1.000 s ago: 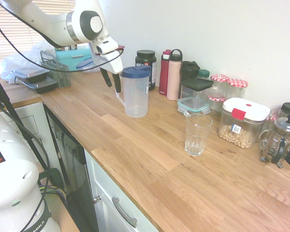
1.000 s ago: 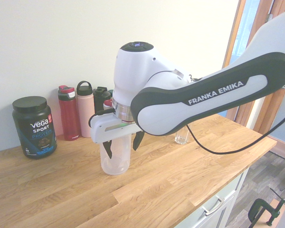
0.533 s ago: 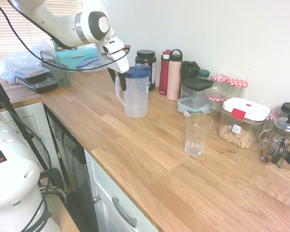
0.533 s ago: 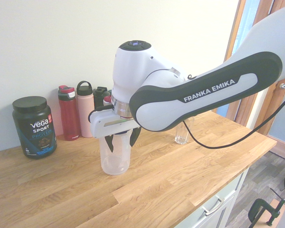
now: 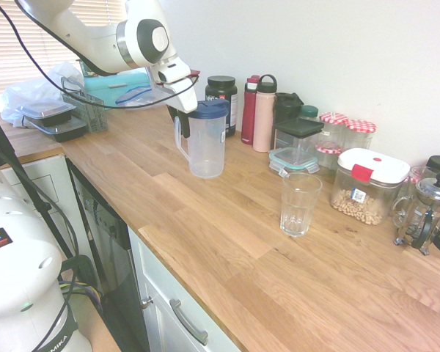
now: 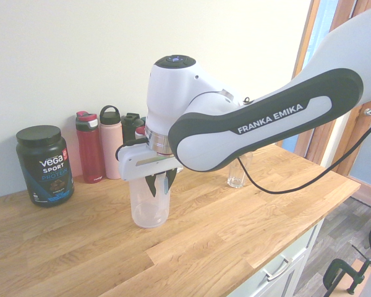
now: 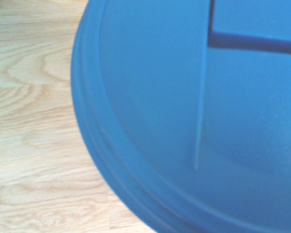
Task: Pour me some water
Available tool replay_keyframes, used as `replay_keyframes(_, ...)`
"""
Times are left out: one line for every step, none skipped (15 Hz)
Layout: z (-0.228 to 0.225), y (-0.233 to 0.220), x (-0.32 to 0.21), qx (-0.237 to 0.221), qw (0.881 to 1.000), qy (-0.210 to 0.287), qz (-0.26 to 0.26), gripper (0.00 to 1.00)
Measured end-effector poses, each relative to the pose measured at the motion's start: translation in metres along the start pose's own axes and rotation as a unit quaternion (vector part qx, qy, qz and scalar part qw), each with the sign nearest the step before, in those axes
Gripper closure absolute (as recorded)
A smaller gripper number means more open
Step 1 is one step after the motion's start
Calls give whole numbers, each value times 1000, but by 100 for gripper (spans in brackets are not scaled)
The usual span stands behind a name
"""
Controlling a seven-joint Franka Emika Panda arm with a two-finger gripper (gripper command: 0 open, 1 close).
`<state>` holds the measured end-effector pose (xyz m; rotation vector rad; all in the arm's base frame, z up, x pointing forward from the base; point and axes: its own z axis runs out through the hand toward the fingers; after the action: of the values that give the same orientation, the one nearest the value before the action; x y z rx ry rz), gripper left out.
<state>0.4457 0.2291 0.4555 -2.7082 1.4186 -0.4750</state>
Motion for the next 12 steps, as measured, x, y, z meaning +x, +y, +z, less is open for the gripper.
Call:
replay_keyframes(0, 0, -1, 0, 1000, 0, -1, 100)
replay_keyframes(0, 0, -1, 0, 1000, 0, -1, 100)
replay_keyframes(0, 0, -1, 0, 1000, 0, -1, 100)
replay_keyframes(0, 0, -2, 0, 1000, 0, -2, 100)
replay_keyframes(0, 0, -1, 0, 1000, 0, -1, 100)
replay_keyframes(-1, 0, 0, 1, 1000, 0, -1, 100)
replay_keyframes(-2, 0, 2, 2, 1000, -2, -1, 100)
replay_keyframes(-8, 2, 6, 7, 1000, -5, -4, 100)
replay_keyframes(-17, 4, 12, 15, 1000, -8, -9, 100)
replay_keyframes(-31, 10, 22, 21, 999, -11, -22, 100)
replay_keyframes(-46, 20, 32, 26, 999, -16, -41, 100)
replay_keyframes(-63, 33, 45, 31, 997, -19, -62, 100)
